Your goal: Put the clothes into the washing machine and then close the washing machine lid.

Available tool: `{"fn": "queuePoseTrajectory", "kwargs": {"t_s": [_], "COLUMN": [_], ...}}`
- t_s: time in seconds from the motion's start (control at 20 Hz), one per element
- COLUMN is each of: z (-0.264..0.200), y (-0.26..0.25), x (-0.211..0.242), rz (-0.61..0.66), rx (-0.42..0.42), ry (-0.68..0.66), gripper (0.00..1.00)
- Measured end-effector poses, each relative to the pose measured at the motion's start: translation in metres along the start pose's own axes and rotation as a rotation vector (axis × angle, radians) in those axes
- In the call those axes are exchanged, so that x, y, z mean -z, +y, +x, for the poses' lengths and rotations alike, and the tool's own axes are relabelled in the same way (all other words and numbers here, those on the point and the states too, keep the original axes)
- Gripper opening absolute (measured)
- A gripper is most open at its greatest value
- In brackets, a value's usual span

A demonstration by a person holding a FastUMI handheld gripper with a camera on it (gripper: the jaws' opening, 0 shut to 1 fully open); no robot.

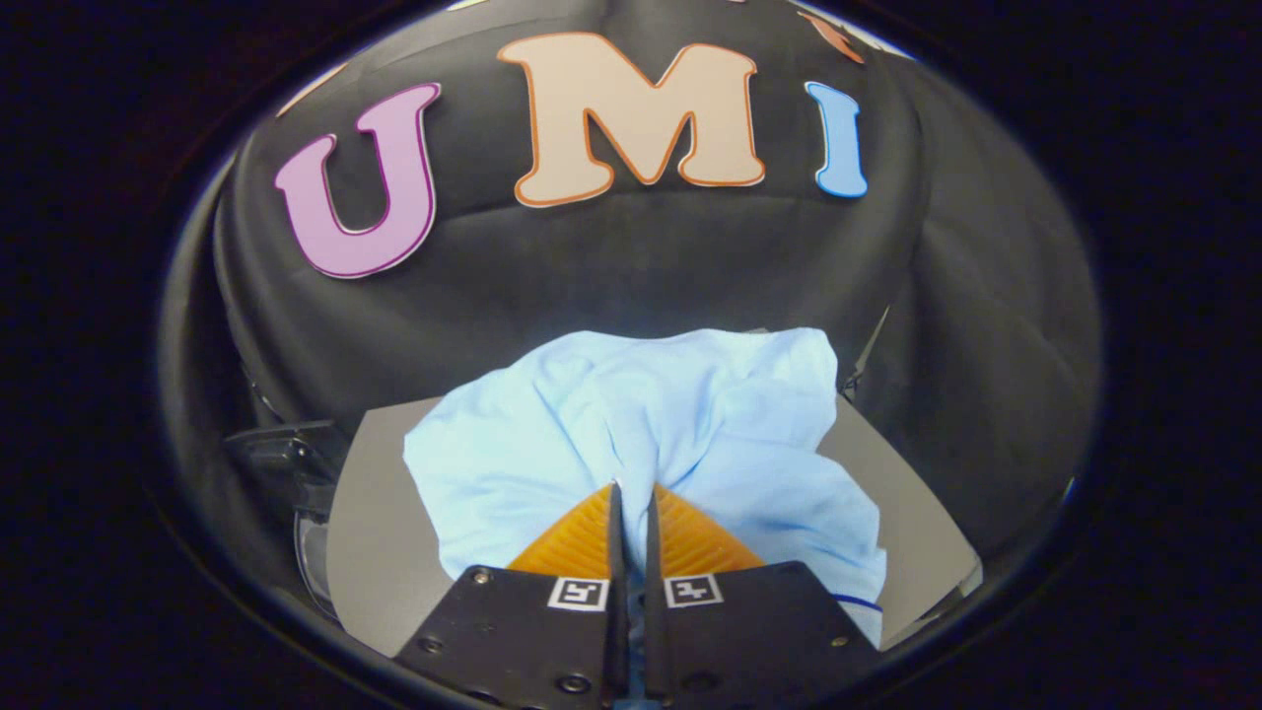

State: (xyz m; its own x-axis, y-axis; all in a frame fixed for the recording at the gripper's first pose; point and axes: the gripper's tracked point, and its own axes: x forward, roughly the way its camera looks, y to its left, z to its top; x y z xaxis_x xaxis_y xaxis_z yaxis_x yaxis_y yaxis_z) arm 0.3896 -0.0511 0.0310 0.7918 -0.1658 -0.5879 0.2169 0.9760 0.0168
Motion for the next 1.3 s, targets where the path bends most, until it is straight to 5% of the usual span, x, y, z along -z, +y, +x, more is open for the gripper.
{"fn": "queuePoseTrajectory", "kwargs": {"t_s": [0.15,0.6,1.0,1.3], "z": [-0.017,-0.115,-0.182,-0.191], "y": [0.013,0.050,0.152,0.233], "x": [0.007,-0.023,-0.026,-0.033], "rz": [-0.019,-0.051,0.003,-0.025], "rx": [-0.108,-0.156,-0.408,-0.495], "ry": [-0.064,-0.239,-0.281,-0.273], "gripper": [0.03,0.00,0.00,0.00]}}
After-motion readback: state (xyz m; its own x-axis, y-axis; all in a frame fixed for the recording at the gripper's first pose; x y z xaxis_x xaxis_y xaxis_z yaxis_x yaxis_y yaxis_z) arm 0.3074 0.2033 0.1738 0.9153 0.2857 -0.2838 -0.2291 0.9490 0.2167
